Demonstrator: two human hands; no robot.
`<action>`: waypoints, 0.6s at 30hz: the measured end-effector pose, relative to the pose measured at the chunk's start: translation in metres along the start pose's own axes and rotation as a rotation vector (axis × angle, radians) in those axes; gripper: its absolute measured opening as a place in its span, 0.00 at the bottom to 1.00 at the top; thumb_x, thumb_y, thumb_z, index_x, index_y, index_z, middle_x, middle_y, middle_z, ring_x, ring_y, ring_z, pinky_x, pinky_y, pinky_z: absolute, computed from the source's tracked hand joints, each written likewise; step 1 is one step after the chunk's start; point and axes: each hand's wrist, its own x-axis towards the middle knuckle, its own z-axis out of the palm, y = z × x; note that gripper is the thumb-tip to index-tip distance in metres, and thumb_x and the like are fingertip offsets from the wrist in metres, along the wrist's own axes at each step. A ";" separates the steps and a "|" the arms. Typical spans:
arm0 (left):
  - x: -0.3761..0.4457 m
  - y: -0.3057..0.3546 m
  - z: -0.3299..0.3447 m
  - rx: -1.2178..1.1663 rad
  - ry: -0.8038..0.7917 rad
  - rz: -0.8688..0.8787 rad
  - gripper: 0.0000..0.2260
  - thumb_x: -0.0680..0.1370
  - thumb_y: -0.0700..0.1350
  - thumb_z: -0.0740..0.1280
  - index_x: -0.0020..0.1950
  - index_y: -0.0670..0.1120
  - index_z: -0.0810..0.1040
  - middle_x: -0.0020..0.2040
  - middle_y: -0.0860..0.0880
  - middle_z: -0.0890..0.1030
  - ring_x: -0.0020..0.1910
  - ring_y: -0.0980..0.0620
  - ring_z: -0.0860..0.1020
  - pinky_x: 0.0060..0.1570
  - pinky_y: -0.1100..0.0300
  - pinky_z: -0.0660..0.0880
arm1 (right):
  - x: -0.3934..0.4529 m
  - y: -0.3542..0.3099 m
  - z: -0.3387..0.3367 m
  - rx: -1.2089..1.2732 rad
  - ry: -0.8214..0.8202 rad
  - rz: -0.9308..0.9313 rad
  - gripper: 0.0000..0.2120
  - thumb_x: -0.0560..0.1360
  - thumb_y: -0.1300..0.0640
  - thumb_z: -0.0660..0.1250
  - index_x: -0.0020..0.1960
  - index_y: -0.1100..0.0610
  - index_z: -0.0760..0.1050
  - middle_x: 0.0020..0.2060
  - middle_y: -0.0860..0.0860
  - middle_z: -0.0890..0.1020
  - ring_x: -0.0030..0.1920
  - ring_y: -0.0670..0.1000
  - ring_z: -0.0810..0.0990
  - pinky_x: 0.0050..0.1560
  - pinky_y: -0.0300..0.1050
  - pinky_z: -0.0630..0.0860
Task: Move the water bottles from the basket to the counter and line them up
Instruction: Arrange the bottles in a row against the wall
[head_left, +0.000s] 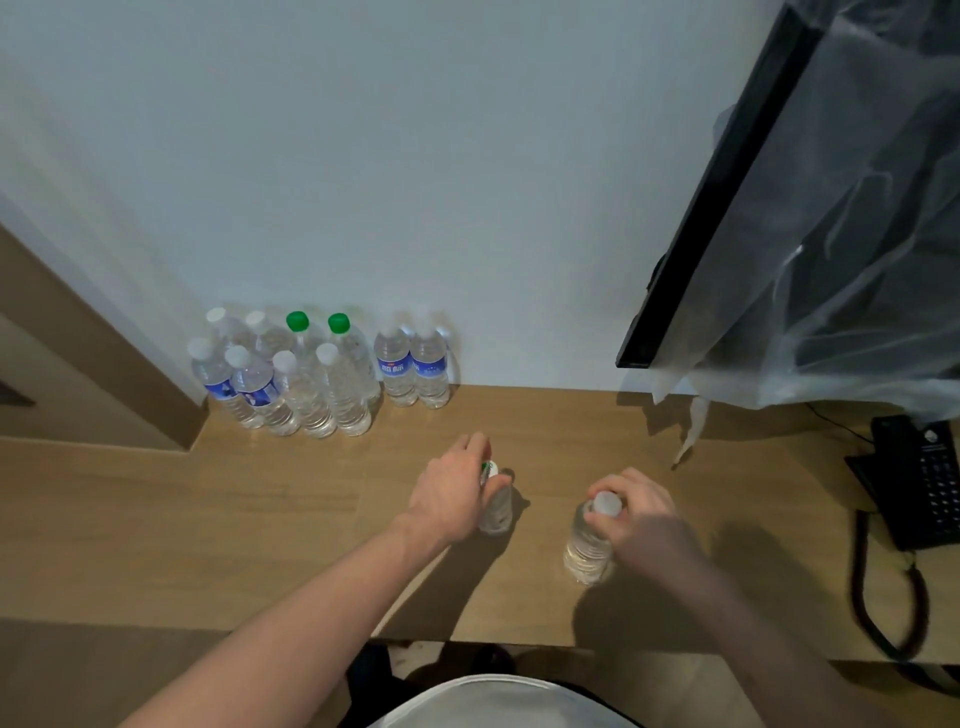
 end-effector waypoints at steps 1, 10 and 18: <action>0.001 0.001 -0.001 -0.033 -0.004 0.022 0.12 0.83 0.54 0.67 0.62 0.49 0.72 0.60 0.50 0.78 0.54 0.44 0.82 0.53 0.46 0.81 | 0.003 -0.002 -0.001 0.000 -0.003 0.001 0.05 0.79 0.49 0.74 0.51 0.43 0.79 0.51 0.39 0.76 0.58 0.45 0.73 0.58 0.49 0.72; 0.004 -0.018 -0.007 -0.012 -0.007 0.019 0.10 0.82 0.42 0.70 0.63 0.48 0.79 0.63 0.51 0.77 0.61 0.47 0.79 0.62 0.54 0.77 | 0.020 -0.013 -0.013 0.052 0.017 -0.043 0.07 0.78 0.53 0.75 0.52 0.41 0.81 0.53 0.39 0.78 0.56 0.46 0.78 0.59 0.47 0.76; 0.017 -0.045 -0.044 0.075 0.084 0.072 0.12 0.83 0.43 0.68 0.66 0.48 0.76 0.66 0.51 0.78 0.60 0.46 0.80 0.60 0.50 0.78 | 0.044 -0.058 -0.018 0.100 0.041 -0.258 0.08 0.78 0.52 0.75 0.53 0.40 0.81 0.54 0.36 0.79 0.56 0.43 0.77 0.61 0.49 0.77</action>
